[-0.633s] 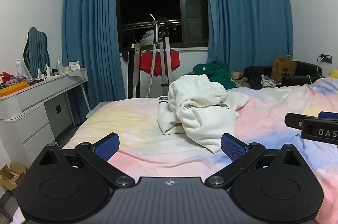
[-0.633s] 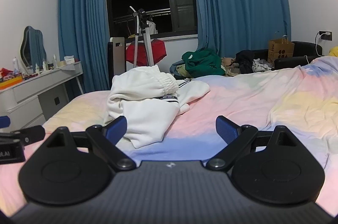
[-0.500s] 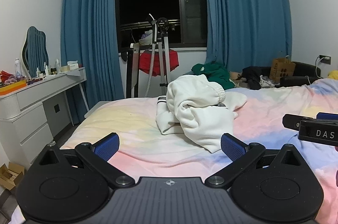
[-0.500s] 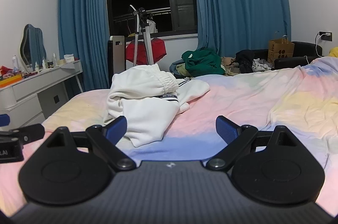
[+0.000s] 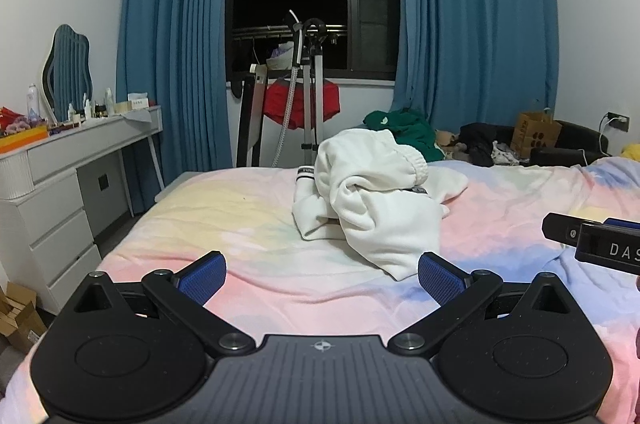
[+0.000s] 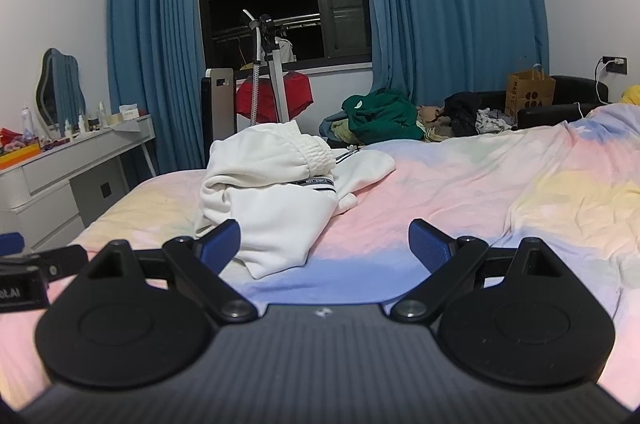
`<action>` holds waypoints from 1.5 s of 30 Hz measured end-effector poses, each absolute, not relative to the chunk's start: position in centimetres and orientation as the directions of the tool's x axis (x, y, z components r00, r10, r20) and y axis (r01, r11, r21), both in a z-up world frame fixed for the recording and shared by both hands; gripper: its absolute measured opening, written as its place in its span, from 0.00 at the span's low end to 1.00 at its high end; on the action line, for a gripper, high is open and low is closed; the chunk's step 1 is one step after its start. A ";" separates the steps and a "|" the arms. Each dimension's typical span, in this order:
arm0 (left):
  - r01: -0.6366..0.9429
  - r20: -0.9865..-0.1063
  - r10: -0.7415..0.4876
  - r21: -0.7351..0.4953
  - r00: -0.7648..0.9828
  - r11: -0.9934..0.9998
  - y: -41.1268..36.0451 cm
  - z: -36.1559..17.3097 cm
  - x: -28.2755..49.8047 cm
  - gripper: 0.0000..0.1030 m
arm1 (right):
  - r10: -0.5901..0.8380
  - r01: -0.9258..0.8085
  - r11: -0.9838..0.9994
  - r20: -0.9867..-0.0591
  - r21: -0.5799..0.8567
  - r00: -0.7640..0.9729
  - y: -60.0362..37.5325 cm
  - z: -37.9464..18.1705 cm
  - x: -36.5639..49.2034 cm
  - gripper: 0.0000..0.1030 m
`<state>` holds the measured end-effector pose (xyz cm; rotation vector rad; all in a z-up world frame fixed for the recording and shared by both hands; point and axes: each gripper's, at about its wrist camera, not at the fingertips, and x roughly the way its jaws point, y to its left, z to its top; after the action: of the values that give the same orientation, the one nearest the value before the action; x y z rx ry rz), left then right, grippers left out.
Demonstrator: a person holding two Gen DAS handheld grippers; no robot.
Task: Fold clothes
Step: 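Move both grippers toward the crumpled white sweatpants on the bed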
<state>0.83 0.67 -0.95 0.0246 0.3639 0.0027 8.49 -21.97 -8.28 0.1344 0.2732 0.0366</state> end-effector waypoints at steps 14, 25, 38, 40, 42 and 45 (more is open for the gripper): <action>-0.018 -0.379 0.019 0.006 0.925 1.000 0.8 -1.8 1.5 1.00 | 0.070 -0.029 0.987 -0.260 0.158 0.963 -22.2 -7.7 8.3 0.90; -0.031 -0.398 0.039 0.028 0.917 0.999 0.4 -2.7 2.1 1.00 | 0.090 -0.038 0.977 -0.247 0.208 0.965 -23.1 -7.4 8.4 0.90; -0.023 -0.399 0.061 0.100 0.915 0.995 -0.7 -3.7 3.5 1.00 | 0.049 0.031 0.963 -0.285 0.269 0.957 -25.8 -7.6 9.3 0.90; 0.028 -0.384 0.036 0.159 0.922 0.987 -1.5 -3.8 4.3 1.00 | 0.045 0.040 0.959 -0.290 0.281 0.956 -26.3 -7.6 9.4 0.90; 0.078 -0.377 0.024 0.252 0.926 0.965 -2.9 -4.0 5.5 1.00 | 0.039 0.051 0.956 -0.300 0.287 0.953 -26.7 -7.8 9.5 0.90; 0.135 -0.379 0.006 0.345 0.925 0.929 -5.1 -4.3 8.1 1.00 | 0.041 0.059 0.953 -0.318 0.296 0.947 -27.3 -8.2 9.5 0.90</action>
<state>8.10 -5.06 -4.32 0.3762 0.3853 -0.0676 9.51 -27.29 -8.25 0.3080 0.3270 -0.0093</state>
